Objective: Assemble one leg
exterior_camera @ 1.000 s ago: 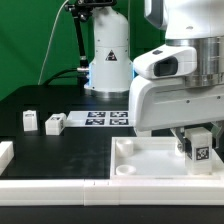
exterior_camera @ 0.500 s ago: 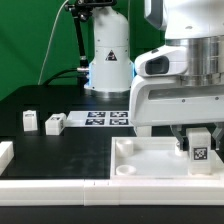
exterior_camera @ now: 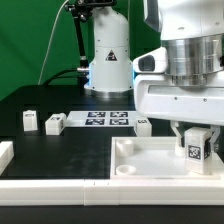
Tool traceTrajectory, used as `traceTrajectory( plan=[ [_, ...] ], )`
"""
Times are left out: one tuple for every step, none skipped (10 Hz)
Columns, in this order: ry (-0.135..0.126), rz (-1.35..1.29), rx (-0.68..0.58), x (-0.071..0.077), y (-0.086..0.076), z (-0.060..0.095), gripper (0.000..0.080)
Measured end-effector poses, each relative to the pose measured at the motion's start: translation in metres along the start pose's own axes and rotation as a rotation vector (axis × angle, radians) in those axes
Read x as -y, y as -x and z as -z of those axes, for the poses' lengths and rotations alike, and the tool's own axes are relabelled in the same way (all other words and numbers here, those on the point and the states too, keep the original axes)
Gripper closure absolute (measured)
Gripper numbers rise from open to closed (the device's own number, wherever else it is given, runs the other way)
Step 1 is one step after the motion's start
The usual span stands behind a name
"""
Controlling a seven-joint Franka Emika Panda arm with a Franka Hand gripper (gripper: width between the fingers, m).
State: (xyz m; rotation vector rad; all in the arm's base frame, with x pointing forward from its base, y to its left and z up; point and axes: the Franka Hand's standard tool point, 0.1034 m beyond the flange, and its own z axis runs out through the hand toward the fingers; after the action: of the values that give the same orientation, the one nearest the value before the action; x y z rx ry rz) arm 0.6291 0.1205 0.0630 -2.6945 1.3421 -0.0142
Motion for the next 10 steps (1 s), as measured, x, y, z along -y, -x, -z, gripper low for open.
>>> traceTrajectory(
  plan=[
    [-0.002,-0.124,0.002,0.0006,0.0011,-0.0002,0.0509],
    [-0.001,-0.228,0.002,0.0011,0.0021,-0.0004,0.0509],
    [-0.001,-0.245,-0.001,0.0013,0.0022,-0.0005,0.0509],
    [-0.003,-0.302,0.003,0.0011,0.0018,-0.0005,0.0509],
    [-0.003,-0.259,0.003,0.0012,0.0021,-0.0006,0.0509],
    [0.003,-0.216,0.006,0.0006,0.0025,-0.0006,0.0405],
    [0.013,-0.131,0.014,0.0003,0.0018,0.0003,0.0266],
    [0.018,0.004,0.019,0.0011,0.0011,0.0002,0.0186],
    [0.025,0.157,0.018,0.0021,0.0001,0.0008,0.0186],
    [0.025,0.27,0.019,0.0039,-0.0006,0.0019,0.0157]
  ],
)
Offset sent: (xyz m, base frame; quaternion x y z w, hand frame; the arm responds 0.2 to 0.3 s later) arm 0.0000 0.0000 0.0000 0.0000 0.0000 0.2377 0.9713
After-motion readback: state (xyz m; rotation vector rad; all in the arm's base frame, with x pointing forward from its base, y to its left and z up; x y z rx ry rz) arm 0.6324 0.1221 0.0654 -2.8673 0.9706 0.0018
